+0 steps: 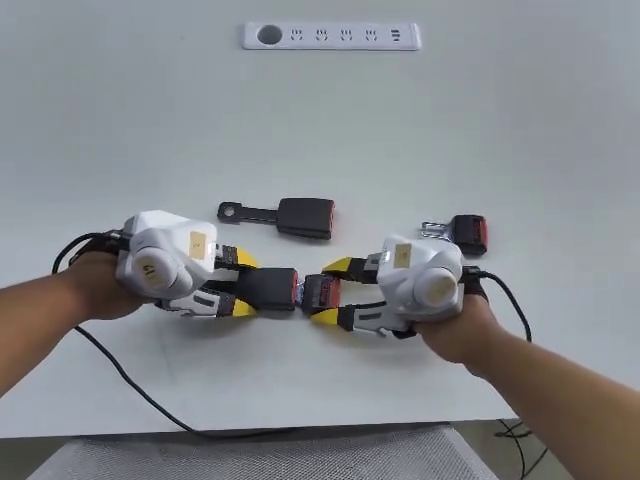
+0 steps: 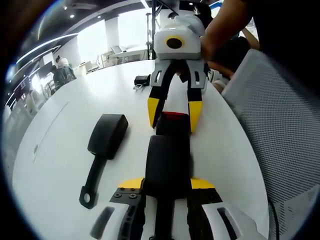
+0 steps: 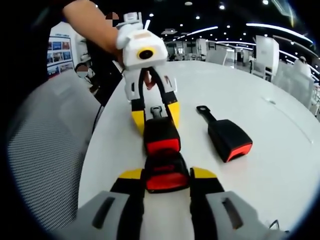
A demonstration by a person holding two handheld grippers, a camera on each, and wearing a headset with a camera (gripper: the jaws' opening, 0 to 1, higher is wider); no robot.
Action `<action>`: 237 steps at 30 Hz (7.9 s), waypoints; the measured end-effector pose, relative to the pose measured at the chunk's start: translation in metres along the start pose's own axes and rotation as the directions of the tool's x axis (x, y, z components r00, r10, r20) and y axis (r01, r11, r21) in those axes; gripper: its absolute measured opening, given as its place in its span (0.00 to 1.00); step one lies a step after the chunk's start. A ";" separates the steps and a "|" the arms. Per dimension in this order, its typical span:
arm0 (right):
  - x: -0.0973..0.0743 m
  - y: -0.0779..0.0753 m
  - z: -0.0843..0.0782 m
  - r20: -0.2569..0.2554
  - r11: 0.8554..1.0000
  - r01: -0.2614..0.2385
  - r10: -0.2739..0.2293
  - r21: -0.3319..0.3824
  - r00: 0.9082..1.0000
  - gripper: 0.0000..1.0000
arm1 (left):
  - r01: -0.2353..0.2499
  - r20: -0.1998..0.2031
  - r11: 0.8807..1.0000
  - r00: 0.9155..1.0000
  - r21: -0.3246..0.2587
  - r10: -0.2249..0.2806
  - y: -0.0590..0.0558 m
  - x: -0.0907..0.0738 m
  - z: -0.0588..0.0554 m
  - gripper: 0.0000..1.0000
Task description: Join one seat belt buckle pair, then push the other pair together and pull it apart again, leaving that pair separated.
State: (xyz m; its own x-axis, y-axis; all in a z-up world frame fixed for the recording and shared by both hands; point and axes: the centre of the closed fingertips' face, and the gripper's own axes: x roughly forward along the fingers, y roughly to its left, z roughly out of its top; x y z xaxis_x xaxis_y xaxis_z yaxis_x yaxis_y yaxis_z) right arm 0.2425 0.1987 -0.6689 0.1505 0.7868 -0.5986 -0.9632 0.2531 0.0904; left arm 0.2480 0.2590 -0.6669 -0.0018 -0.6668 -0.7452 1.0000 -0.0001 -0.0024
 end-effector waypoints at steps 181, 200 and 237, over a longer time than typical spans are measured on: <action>-0.024 -0.113 0.000 0.028 0.997 0.024 -0.026 0.070 0.999 0.34 | 0.031 -0.121 0.998 0.992 0.049 -0.025 0.095 0.034 0.037 0.33; -0.021 -0.105 0.002 0.011 0.993 0.063 -0.064 0.095 0.998 0.34 | 0.044 -0.142 0.996 0.989 0.074 -0.033 0.096 0.034 0.038 0.33; -0.022 -0.106 -0.002 -0.065 0.985 0.151 -0.145 0.083 0.987 0.36 | 0.057 -0.175 0.994 0.984 0.088 -0.041 0.094 0.036 0.040 0.33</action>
State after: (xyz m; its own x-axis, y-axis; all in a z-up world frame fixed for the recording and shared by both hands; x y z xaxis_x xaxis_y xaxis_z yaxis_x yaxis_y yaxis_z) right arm 0.3405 0.1537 -0.6664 0.2740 0.7031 -0.6562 -0.9079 0.4143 0.0648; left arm 0.3421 0.2054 -0.6672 -0.0430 -0.5260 -0.8494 0.9945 -0.1037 0.0138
